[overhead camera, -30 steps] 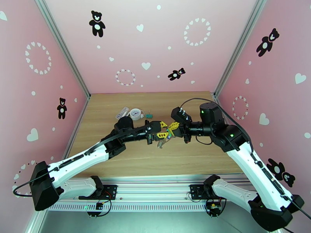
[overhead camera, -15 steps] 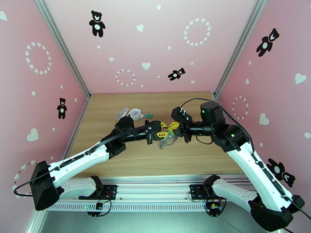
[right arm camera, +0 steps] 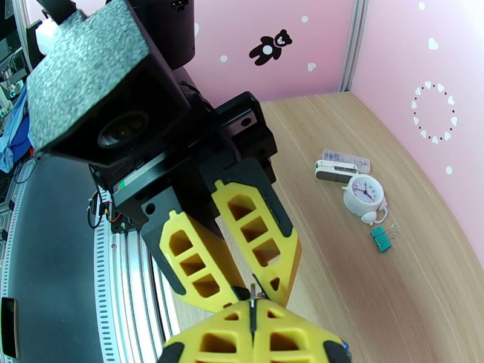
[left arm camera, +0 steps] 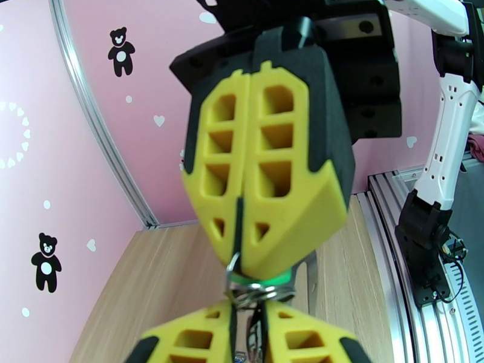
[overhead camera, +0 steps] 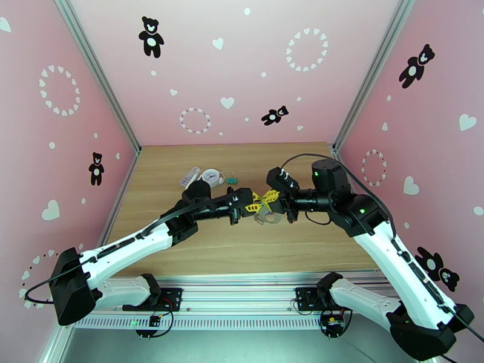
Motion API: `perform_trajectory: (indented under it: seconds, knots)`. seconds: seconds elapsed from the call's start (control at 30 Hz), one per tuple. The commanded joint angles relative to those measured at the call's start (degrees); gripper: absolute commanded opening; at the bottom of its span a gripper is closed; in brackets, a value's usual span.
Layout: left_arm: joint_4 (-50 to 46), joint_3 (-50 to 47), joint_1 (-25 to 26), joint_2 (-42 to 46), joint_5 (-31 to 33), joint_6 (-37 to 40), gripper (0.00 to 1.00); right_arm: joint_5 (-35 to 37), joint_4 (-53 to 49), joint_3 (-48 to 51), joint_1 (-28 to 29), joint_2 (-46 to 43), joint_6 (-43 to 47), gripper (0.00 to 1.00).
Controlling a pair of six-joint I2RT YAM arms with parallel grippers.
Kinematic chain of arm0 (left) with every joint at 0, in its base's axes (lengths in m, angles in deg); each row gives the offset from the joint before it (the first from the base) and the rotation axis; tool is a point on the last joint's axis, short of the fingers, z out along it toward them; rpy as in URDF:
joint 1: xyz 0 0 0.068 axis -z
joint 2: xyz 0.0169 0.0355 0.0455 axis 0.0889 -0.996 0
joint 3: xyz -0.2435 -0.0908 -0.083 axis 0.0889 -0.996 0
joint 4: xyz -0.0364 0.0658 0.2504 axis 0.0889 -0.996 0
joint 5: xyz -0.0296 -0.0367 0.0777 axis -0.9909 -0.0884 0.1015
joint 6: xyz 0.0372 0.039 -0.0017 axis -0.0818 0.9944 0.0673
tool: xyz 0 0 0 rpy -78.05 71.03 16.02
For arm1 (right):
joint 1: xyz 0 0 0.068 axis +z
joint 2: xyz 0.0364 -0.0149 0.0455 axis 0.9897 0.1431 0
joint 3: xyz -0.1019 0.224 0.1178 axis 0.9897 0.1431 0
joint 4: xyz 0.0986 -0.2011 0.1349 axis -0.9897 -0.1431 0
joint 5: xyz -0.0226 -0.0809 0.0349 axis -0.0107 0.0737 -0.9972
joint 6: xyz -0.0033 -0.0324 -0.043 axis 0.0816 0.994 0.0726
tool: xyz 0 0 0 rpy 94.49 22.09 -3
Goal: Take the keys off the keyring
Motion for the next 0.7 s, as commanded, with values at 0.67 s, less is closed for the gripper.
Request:
perform_trajectory:
  seconds: [0.67]
  knots:
    - [-0.4,1.13,-0.39,0.0,-0.57,-0.6,0.0,0.31,0.2,-0.95,-0.34,-0.94,0.66,0.0]
